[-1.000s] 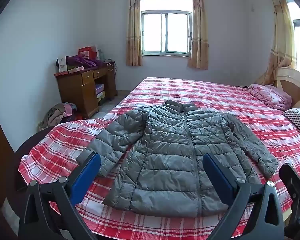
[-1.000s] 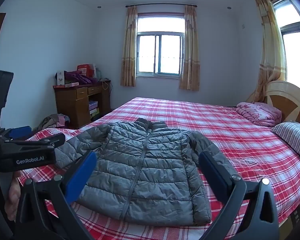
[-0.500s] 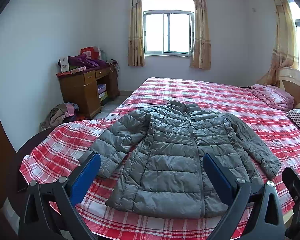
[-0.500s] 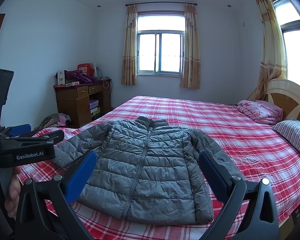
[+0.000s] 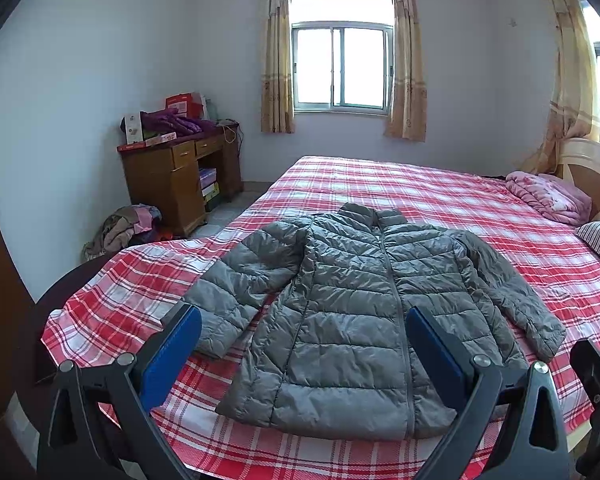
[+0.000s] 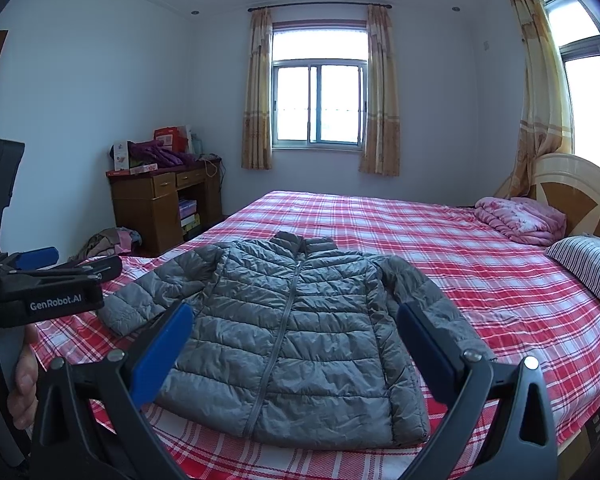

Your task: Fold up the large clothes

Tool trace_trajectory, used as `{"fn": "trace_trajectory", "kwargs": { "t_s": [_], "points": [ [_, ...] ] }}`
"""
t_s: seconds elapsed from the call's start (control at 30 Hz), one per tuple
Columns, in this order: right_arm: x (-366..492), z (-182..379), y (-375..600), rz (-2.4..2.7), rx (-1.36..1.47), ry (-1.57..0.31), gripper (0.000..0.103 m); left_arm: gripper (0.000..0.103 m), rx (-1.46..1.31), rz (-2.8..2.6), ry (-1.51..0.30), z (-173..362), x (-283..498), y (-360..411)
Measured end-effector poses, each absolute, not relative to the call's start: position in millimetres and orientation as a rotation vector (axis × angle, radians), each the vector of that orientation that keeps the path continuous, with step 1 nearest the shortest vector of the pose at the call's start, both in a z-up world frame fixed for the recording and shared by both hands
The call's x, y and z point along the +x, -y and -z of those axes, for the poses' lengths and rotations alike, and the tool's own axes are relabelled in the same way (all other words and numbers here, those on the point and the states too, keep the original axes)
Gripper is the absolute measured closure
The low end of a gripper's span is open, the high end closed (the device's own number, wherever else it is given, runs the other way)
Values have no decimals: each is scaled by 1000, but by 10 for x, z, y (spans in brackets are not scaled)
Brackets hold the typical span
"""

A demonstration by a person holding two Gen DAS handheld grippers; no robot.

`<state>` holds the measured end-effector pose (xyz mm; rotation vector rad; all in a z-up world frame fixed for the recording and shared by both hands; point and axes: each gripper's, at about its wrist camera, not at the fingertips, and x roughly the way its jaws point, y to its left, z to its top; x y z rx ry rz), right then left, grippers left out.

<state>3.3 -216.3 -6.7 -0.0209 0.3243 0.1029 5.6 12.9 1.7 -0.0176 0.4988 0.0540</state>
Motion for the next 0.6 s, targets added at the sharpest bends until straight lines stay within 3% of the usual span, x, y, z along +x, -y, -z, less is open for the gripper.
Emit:
{"fn": "trace_trajectory", "kwargs": {
  "t_s": [0.6],
  "points": [
    [42, 95, 2144, -103, -15, -331, 0, 1, -15, -60, -502, -33, 73, -145]
  ]
}}
